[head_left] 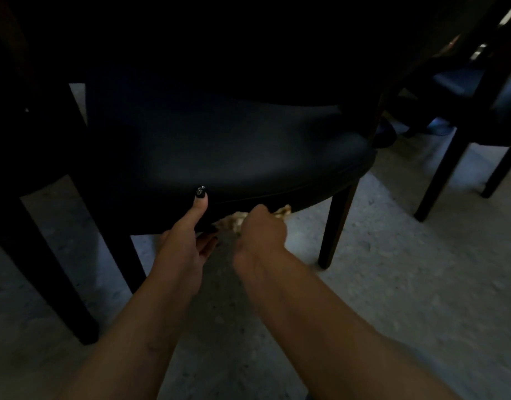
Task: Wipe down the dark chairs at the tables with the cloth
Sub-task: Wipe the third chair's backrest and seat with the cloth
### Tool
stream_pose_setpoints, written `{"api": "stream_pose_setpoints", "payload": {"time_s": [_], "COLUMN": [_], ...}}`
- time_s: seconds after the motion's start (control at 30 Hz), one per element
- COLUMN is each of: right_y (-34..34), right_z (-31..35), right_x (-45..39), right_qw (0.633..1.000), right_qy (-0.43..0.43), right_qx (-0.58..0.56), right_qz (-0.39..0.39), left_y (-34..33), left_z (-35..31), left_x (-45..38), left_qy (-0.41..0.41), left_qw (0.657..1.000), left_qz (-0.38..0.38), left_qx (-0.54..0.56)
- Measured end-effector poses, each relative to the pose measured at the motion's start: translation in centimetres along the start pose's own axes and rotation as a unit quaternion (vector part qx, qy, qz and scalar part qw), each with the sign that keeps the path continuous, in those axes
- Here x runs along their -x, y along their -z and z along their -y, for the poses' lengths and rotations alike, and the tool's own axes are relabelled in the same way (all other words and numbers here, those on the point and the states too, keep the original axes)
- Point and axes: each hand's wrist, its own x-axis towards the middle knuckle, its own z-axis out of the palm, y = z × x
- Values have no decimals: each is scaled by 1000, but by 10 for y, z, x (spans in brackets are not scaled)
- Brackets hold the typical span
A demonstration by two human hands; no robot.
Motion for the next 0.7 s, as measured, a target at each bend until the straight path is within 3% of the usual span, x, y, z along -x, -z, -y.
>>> {"api": "stream_pose_setpoints", "payload": {"time_s": [0.1,0.13,0.23,0.3,0.37,0.47,0.5,0.53,0.6,0.7], "right_y": [11,21,34,30,14,-6,-8,-7,6,41], "right_z": [3,4,15,25,26,8,2,1,14,42], "right_x": [35,43,57,47,30,-3,-10,-17,-30,-53], "right_qw": [993,986,937,864,749,563,519,498,502,576], "right_qy": [-21,15,262,465,605,665,681,692,701,652], "right_qx": [-7,11,74,103,228,458,487,494,485,488], "right_qz": [118,168,217,162,145,176,172,170,147,66], "left_y": [3,4,3,3,3,5,5,4,3,3], "left_z": [-2,-3,-3,-3,-7,-8,-7,-6,-5,-5], "left_x": [2,2,5,7,9,7,7,6,3,0], "left_qy": [38,38,21,7,0,9,5,5,16,17], "left_qw": [999,998,998,999,999,994,995,996,999,999], "left_qz": [23,36,50,37,47,73,72,63,26,-13], "left_qx": [-28,-35,-41,-35,12,75,69,57,33,42]}}
